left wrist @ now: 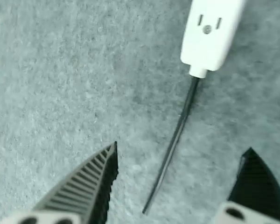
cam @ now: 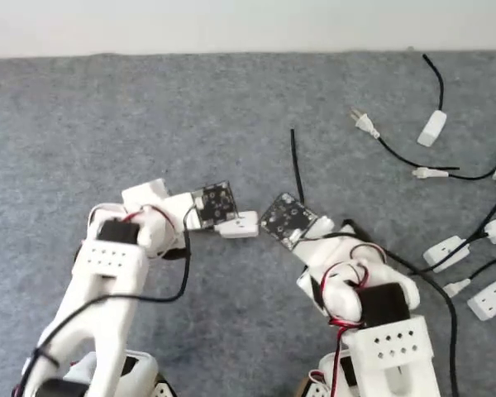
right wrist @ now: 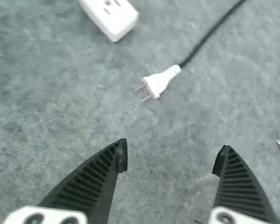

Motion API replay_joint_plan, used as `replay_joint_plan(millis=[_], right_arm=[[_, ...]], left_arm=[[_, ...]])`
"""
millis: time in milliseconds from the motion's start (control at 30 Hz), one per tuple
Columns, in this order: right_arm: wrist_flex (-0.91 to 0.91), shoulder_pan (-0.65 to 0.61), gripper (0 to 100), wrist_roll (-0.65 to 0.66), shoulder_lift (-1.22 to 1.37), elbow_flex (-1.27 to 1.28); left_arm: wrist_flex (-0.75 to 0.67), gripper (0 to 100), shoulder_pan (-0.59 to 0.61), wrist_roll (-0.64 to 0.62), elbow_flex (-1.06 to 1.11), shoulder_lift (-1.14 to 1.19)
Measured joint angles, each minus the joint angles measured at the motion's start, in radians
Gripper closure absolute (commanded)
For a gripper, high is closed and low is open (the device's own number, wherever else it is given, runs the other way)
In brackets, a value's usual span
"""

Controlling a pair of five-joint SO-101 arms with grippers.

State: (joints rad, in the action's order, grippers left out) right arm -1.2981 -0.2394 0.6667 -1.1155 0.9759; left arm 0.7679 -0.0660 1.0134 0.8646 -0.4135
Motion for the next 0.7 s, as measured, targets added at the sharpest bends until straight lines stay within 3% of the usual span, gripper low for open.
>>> replay_joint_plan(millis=[300,467,700], right_arm=[[0.005,0.115,69.0,0.094,-0.052,0.000],[0.015,0.107,69.0,0.097,-0.052,0.000],[0.037,-0.002,69.0,-0.118,-0.052,0.003]], left_arm=[[-0.011,60,0.002,0.000,-0.247,0.354],[-0.011,60,0.029,-0.009,-0.359,0.522],[-0.011,60,0.089,-0.362,-0.542,0.588]])
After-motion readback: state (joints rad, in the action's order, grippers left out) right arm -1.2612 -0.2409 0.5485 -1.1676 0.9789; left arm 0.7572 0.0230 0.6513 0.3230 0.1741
